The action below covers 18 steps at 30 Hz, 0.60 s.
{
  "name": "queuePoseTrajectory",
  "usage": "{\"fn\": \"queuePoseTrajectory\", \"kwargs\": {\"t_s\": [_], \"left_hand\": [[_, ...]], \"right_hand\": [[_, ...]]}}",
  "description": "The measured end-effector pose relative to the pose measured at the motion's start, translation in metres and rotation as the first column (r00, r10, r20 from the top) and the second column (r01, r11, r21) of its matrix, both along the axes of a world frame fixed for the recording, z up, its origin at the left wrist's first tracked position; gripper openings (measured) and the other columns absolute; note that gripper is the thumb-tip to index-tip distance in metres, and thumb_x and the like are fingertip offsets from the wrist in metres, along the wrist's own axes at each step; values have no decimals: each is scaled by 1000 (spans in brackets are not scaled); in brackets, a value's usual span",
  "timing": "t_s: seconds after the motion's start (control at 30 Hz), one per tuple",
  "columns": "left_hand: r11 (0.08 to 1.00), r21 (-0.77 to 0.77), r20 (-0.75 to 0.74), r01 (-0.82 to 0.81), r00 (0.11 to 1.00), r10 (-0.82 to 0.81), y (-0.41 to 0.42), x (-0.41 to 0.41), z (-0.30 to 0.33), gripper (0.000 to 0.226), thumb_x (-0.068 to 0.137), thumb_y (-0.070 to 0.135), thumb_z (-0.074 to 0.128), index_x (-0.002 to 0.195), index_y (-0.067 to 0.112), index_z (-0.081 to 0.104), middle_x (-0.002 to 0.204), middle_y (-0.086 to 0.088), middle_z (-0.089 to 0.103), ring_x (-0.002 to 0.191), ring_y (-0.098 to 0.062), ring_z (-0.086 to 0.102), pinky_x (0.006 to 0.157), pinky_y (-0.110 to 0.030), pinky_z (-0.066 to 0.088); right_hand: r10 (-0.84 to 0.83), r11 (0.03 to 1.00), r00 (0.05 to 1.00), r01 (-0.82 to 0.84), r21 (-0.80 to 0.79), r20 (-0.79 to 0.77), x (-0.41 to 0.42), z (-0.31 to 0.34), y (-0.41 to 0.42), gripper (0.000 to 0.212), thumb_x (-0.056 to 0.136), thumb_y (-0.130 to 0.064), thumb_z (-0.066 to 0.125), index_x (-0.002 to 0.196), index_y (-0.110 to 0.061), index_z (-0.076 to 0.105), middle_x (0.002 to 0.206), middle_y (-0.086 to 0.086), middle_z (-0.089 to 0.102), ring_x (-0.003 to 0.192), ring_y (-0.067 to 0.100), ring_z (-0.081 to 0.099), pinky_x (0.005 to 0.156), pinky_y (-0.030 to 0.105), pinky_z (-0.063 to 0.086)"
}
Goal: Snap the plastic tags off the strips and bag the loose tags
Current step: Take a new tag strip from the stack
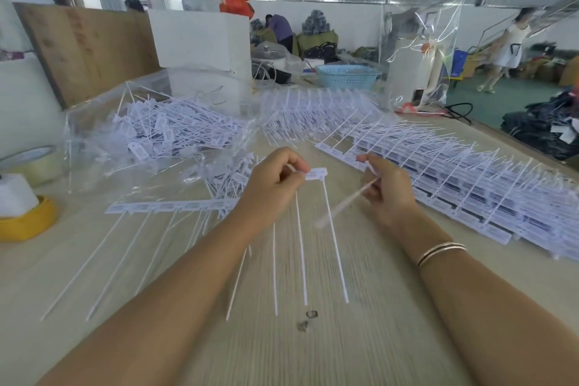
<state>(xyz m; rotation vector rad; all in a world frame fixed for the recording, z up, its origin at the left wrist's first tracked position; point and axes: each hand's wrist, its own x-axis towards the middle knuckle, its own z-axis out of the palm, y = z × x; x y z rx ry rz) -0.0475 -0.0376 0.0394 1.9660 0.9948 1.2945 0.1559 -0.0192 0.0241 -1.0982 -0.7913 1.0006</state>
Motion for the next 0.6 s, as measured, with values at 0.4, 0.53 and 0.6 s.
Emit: {"fn": "queuePoseTrajectory", "kwargs": {"t_s": [0.4,0.53,0.6], "left_hand": [[997,51,-302,52,953,-34,9,4,-17,31,86,-7,46,101,21,45,89,8,53,73,5,49,64,-6,38],[993,108,-328,50,945,-12,10,3,-18,28,87,-3,49,104,19,43,83,13,47,66,9,48,57,-8,36],[988,146,-386,51,923,9,9,1,-18,27,87,2,52,104,21,43,83,16,46,69,4,50,58,-12,37]], "right_hand": [[-106,971,565,-118,207,818,-26,-8,-6,31,98,-30,44,98,-17,72,97,2,63,100,20,54,89,35,38],[-6,964,480,-230,133,877,-41,-8,-16,30,91,-29,60,61,-34,58,76,-13,56,94,23,55,93,49,37],[93,963,553,-260,66,828,-40,-7,-17,31,88,-22,64,60,-34,55,74,-14,54,92,20,54,93,45,38]]}}
